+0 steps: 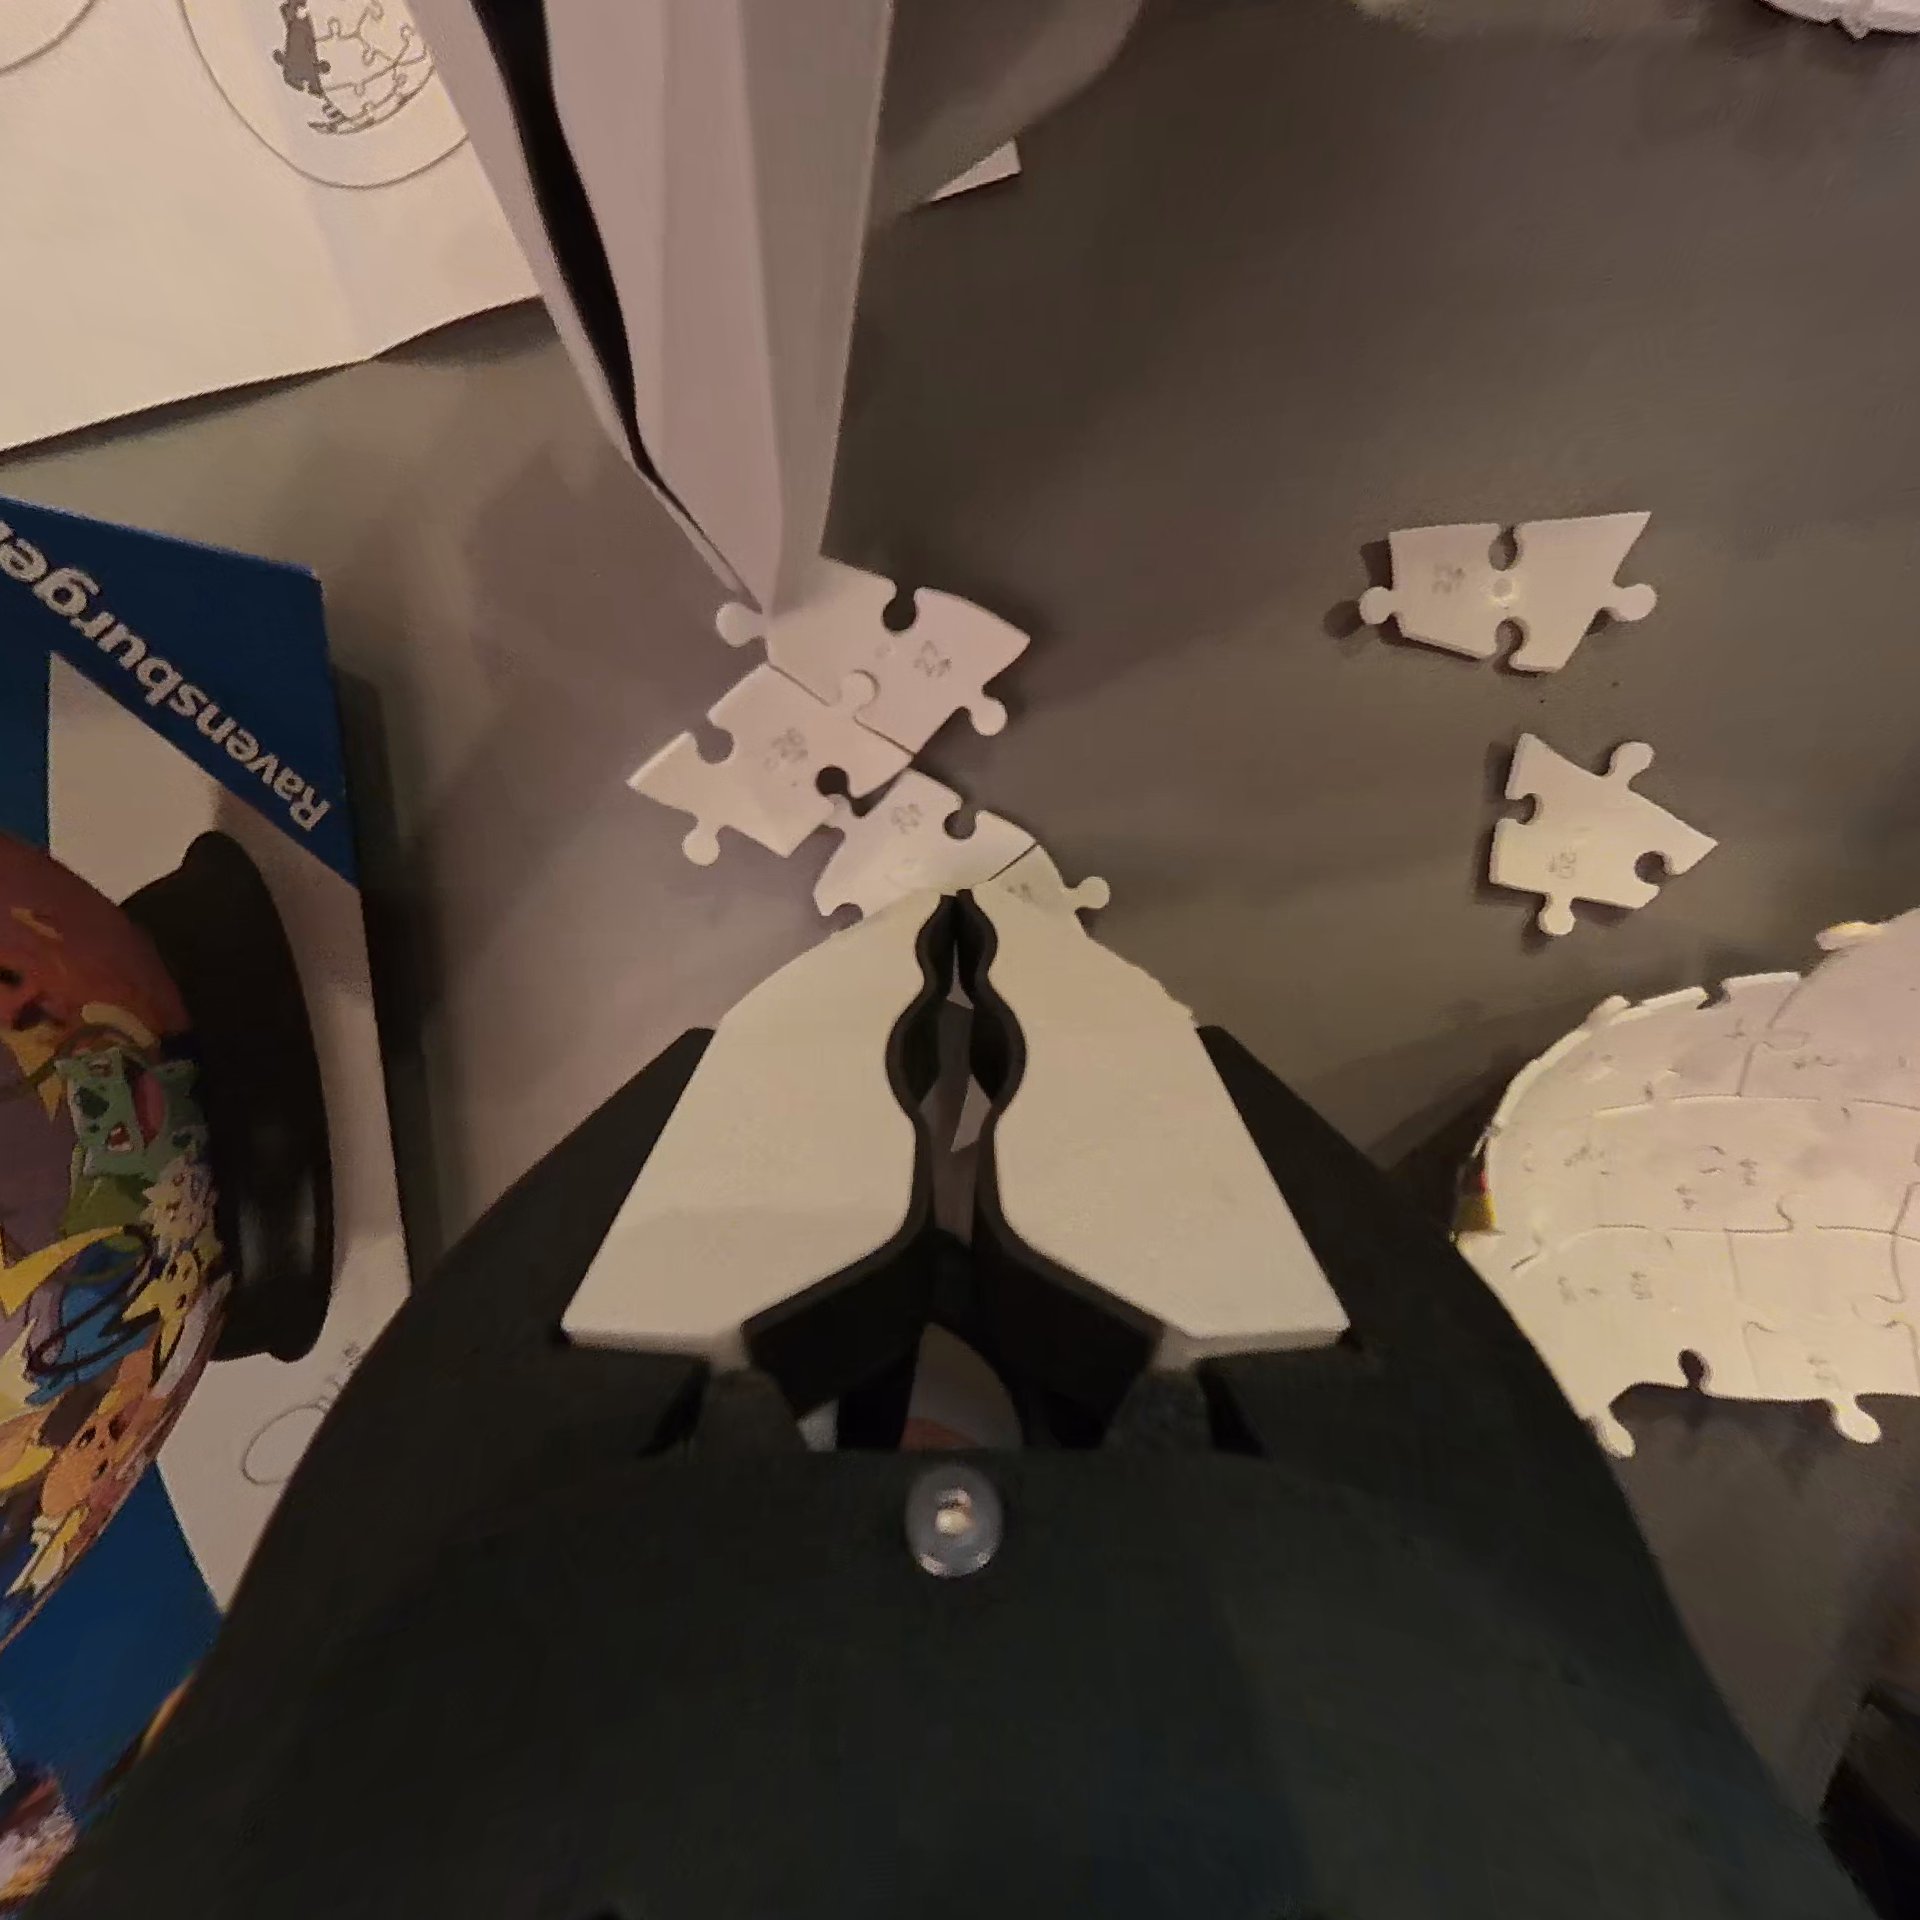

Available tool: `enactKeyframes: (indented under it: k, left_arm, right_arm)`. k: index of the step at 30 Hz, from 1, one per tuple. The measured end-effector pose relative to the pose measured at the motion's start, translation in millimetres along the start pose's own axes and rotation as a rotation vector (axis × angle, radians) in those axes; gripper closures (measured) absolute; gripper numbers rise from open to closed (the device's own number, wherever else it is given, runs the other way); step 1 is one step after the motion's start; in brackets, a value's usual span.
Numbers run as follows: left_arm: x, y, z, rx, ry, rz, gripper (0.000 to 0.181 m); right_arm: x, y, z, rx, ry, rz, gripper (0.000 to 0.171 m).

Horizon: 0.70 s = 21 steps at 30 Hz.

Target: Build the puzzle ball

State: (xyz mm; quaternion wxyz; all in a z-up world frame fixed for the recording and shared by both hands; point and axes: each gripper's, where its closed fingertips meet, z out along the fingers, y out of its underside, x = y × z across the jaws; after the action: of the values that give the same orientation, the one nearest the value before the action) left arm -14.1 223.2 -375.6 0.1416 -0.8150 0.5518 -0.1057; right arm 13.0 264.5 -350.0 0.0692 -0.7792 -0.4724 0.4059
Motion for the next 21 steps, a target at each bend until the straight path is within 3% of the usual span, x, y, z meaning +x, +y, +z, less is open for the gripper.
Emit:
enactKeyframes:
  k: [21]
  left_arm:
    - [2.0, -0.4, 0.2, -0.060, 0.056, 0.083, 0.181]
  right_arm:
    - [3.7, -8.8, 6.7, -0.164, -0.009, -0.179, 0.171]
